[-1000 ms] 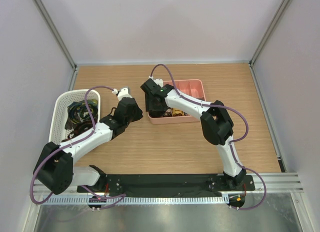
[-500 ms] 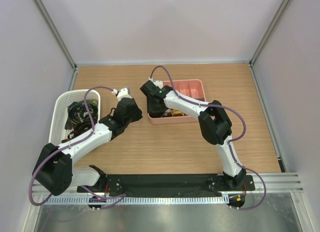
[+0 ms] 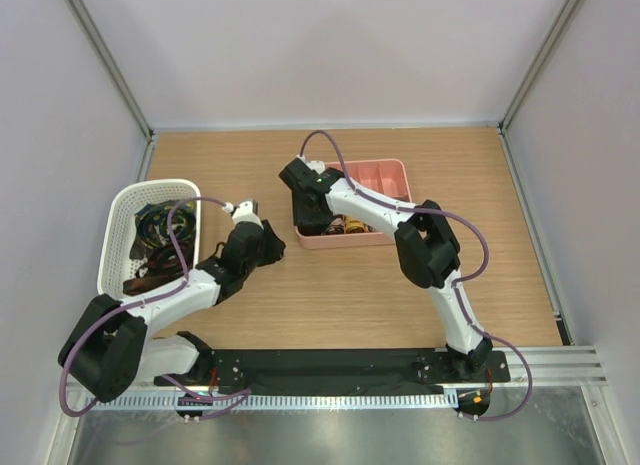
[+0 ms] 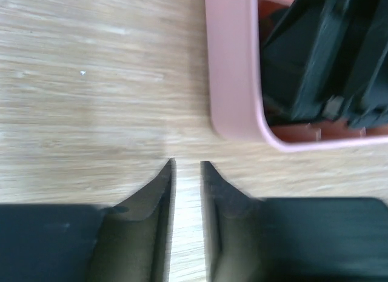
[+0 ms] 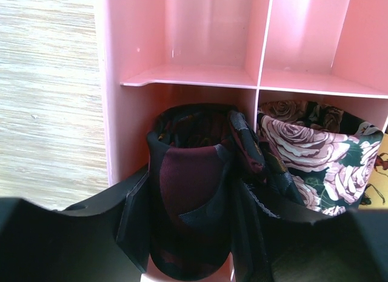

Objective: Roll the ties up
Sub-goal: Place the rolled tie into the container

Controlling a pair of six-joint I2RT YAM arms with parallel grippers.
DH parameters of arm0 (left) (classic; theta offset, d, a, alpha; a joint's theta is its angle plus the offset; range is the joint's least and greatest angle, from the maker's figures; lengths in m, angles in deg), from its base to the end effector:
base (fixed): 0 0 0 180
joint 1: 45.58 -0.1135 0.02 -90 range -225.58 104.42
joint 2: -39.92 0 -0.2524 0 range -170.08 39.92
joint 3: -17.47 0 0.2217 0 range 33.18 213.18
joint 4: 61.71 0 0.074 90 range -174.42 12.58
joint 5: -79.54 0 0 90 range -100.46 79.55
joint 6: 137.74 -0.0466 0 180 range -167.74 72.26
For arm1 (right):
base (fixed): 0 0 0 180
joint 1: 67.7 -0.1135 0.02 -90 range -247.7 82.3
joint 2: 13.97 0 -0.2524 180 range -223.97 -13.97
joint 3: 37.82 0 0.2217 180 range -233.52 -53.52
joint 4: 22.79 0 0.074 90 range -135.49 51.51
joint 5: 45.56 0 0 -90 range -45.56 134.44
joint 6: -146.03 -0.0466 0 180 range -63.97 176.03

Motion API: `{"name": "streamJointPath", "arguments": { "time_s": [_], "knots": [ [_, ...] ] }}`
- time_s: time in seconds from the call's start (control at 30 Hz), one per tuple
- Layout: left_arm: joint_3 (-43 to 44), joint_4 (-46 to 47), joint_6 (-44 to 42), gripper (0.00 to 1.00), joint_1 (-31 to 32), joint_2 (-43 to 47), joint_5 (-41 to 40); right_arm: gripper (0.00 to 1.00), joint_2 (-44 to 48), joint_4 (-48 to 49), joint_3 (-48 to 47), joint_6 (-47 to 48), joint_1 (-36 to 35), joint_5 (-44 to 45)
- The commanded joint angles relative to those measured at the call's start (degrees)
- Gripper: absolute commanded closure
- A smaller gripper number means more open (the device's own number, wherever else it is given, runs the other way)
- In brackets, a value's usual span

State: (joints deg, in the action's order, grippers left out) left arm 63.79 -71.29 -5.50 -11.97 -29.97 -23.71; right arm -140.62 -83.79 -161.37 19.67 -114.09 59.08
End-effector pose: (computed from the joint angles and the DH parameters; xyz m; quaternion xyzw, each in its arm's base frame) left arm 0.2028 -0.1219 0.1966 -0.1205 0.8670 -0.2106 0.4353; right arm 0.3148 0.3134 0.1969 -0.0561 0.9654 0.0537 0.2489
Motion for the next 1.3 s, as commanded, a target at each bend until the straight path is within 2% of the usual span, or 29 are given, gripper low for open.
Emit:
{"name": "streamJointPath", "arguments": {
  "time_s": [0.0,0.1,0.13,0.17,0.2,0.3,0.4,0.53,0.7,0.77,0.8,0.93,1.03,1.1,1.27],
  "knots": [
    [-2.74,13.64,-1.63,0.65,-0.29,1.95,1.65,0.44,-2.2,-2.07,-1.05,-1.34,-0.46,-2.06],
    [-5.38,18.46,0.9,0.49,-0.21,2.04,2.7,0.43,-1.76,-1.64,-0.43,-1.61,-0.46,-2.85],
    [-7.3,20.31,1.79,0.49,-0.12,2.04,2.97,0.43,-1.58,-1.46,-0.17,-1.7,-0.45,-3.2],
    [-8.1,23.8,2.66,0.51,-0.12,2.04,3.15,0.43,-1.41,-1.46,-0.16,-1.78,-0.45,-3.29],
    [-8.89,25.06,3.72,0.59,0.06,1.95,2.54,0.43,-1.41,-1.37,-0.25,-1.79,-0.45,-3.64],
    [-10.83,29.89,4.25,0.67,0.06,1.16,3.14,0.43,-1.58,-1.11,-0.43,-1.96,-0.46,-4.61],
    [-14.43,38.23,6.79,0.73,0.06,0.19,4.02,0.44,-2.02,-1.46,-1.04,-2.22,-0.54,-5.23],
    [-17.86,48.16,16.35,0.78,0.49,-1.47,1.93,0.44,-2.37,-1.63,-1.31,-2.66,-0.45,-5.84],
    [-17.51,50.11,24.64,0.84,1.37,-3.94,-1.85,0.43,-2.55,-1.55,-1.57,-3.19,-0.54,-7.07],
    [-17.6,50.29,27.35,0.88,3.38,-4.64,-7.45,0.44,-2.55,-1.63,-1.66,-3.19,-0.45,-7.86],
    [-17.52,50.38,27.46,0.94,4.01,-4.64,-8.88,0.44,-2.64,-1.98,-2.01,-3.28,-0.54,-7.78],
    [-15.41,51.61,20.71,0.96,8.31,-5.87,-12.49,0.44,-4.57,-6.11,-5.34,-3.28,-0.54,-7.43],
    [-16.11,55.99,18.05,0.98,11.48,-7.8,-16.79,0.43,-4.13,-6.2,-4.65,-3.54,-0.54,-6.2],
    [-17.77,60.47,19.1,0.99,12.27,-10.69,-19.69,0.43,-3.78,-6.73,-4.65,-3.2,-0.54,-5.93],
    [-19.1,82.08,14.81,0.99,14.47,-22.11,-20.58,0.43,-2.73,-6.73,-3.86,-5.2,-0.46,-6.64]
  ]
}}
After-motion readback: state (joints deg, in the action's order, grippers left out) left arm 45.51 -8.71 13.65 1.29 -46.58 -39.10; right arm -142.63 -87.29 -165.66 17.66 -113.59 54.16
